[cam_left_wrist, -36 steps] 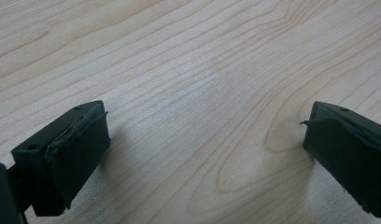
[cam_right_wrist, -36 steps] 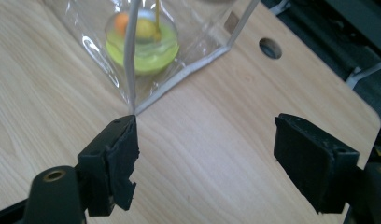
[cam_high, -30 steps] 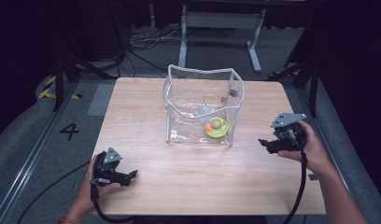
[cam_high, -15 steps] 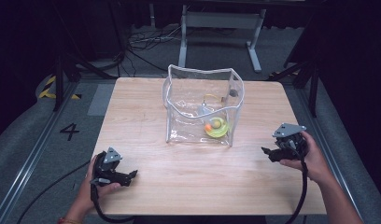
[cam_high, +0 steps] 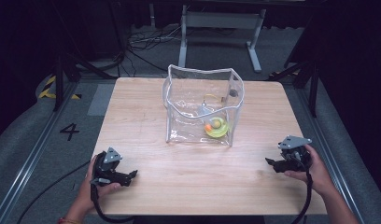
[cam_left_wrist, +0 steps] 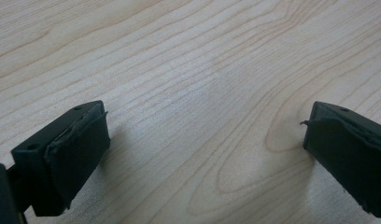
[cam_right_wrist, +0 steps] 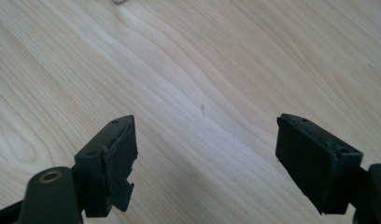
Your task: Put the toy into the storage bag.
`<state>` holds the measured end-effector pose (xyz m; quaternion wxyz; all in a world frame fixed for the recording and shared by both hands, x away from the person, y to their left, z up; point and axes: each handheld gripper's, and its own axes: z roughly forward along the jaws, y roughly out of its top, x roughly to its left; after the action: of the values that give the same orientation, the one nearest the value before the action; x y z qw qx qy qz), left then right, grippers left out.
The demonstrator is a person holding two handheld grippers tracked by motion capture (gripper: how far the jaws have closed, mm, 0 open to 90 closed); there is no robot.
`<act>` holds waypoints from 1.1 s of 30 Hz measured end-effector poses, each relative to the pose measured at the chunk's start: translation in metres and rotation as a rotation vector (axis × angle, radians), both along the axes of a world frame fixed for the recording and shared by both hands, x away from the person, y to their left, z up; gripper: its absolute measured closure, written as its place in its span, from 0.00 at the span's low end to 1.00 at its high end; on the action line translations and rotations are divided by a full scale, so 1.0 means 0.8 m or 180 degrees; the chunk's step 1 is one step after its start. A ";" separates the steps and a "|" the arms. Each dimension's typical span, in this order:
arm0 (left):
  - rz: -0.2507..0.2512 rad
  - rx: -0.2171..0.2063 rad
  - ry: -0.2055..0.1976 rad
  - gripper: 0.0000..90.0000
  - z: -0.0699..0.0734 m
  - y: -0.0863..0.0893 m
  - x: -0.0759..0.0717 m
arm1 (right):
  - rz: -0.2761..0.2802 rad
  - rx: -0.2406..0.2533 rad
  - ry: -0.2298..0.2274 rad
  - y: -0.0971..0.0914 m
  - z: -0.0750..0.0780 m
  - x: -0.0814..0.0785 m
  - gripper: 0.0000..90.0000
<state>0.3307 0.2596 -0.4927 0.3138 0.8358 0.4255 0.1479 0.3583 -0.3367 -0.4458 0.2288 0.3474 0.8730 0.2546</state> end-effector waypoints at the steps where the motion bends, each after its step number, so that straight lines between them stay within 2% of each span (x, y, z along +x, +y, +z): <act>1: 0.0000 -0.0001 0.0001 0.01 0.000 0.000 0.000 | -0.0005 0.0031 0.0012 -0.002 -0.002 -0.002 0.24; 6: 0.0000 0.0000 0.0000 0.01 0.000 0.000 0.000 | -0.0002 0.0050 -0.0033 -0.012 -0.018 -0.013 0.22; 8: 0.0001 0.0001 -0.0001 0.01 0.000 0.000 0.000 | -0.0015 0.0136 -0.0003 -0.018 -0.026 -0.018 0.22; 10: 0.0001 0.0000 -0.0002 0.01 0.000 0.000 0.000 | -0.0025 0.0137 -0.0018 -0.020 -0.028 -0.020 0.22; 12: 0.0001 0.0000 0.0000 0.01 0.000 0.000 0.000 | -0.0043 0.0234 -0.0008 -0.027 -0.034 -0.024 0.22; 16: 0.0000 -0.0002 0.0001 0.01 0.000 0.000 0.000 | -0.0090 0.0308 -0.0007 -0.036 -0.045 -0.033 0.22; 19: 0.0001 -0.0002 0.0001 0.01 0.000 0.000 0.000 | -0.0184 0.0496 -0.0029 -0.049 -0.053 -0.040 0.22; 20: 0.0001 -0.0002 0.0001 0.01 0.000 0.000 0.000 | -0.0184 0.0496 -0.0029 -0.049 -0.053 -0.040 0.22; 22: 0.0002 -0.0003 0.0001 0.01 0.000 0.000 0.000 | -0.0259 0.0618 -0.0004 -0.057 -0.057 -0.043 0.20; 23: -0.0001 0.0000 0.0000 0.01 0.000 0.000 0.000 | -0.0309 0.0720 0.0032 -0.062 -0.059 -0.043 0.19; 24: 0.0002 -0.0003 0.0002 0.01 0.000 0.000 0.000 | -0.0376 0.0886 0.0100 -0.068 -0.064 -0.042 0.18; 33: 0.0021 -0.0020 -0.0003 0.01 0.000 -0.001 0.000 | -0.0445 0.0889 0.0093 -0.070 -0.064 -0.043 0.18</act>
<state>0.3308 0.2590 -0.4931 0.3161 0.8334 0.4286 0.1479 0.3239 -0.3925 -0.4968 0.1827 0.4395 0.8061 0.3518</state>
